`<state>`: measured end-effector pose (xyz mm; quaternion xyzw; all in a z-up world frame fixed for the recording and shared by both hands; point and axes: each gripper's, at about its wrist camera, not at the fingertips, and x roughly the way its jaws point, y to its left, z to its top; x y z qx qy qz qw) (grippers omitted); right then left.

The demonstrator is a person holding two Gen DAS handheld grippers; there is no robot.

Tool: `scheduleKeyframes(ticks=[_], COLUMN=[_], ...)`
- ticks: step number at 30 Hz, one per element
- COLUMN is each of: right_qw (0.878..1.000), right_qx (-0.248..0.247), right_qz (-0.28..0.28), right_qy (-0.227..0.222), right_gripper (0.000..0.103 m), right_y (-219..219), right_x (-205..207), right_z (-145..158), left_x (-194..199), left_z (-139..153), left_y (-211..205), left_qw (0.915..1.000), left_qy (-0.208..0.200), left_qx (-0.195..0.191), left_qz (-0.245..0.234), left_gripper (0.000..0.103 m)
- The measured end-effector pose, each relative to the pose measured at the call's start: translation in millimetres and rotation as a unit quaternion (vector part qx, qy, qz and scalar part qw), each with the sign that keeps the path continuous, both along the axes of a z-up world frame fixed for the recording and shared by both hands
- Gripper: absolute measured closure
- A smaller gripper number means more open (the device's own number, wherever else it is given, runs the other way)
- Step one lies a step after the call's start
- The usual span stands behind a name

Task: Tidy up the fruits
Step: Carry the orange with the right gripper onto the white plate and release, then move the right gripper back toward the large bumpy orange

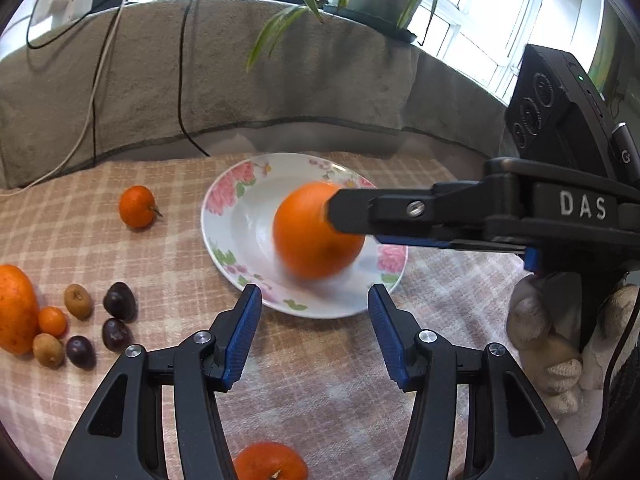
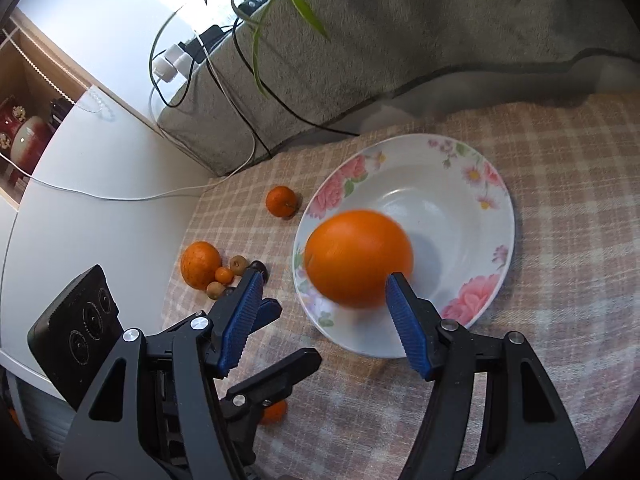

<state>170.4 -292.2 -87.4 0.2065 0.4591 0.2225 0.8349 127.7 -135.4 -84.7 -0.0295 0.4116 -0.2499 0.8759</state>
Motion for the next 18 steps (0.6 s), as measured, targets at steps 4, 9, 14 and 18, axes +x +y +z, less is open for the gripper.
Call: scheduleKeyframes(ticks=[4, 9, 14, 18], right_qw=[1.000, 0.999, 0.998, 0.997], right_qx=[-0.013, -0.033, -0.051, -0.052], right_qz=[-0.011, -0.016, -0.019, -0.019], right_qy=[-0.013, -0.030, -0.045, -0.047], right_gripper=[0.033, 0.021, 0.017, 0.016], right_y=[-2.7, -0.1, 6.4, 9.0], right_x=[-3.9, -10.4, -15.8, -17.3], right_z=[6.7, 13.2, 19.9, 23.0], left_x=[-0.9, -4.1, -8.1, -11.1], left_z=[1.5, 6.7, 11.6, 14.5], left_y=[5.7, 10.8, 16.9, 23.8], left_qw=[1.0000, 0.9998, 0.9996, 0.9993], left_qy=[0.000, -0.007, -0.012, -0.018], left_qx=[-0.001, -0.001, -0.004, -0.001], left_qz=[0.010, 0.017, 0.024, 0.034], left_gripper=[0.048, 0.036, 0.025, 0.023])
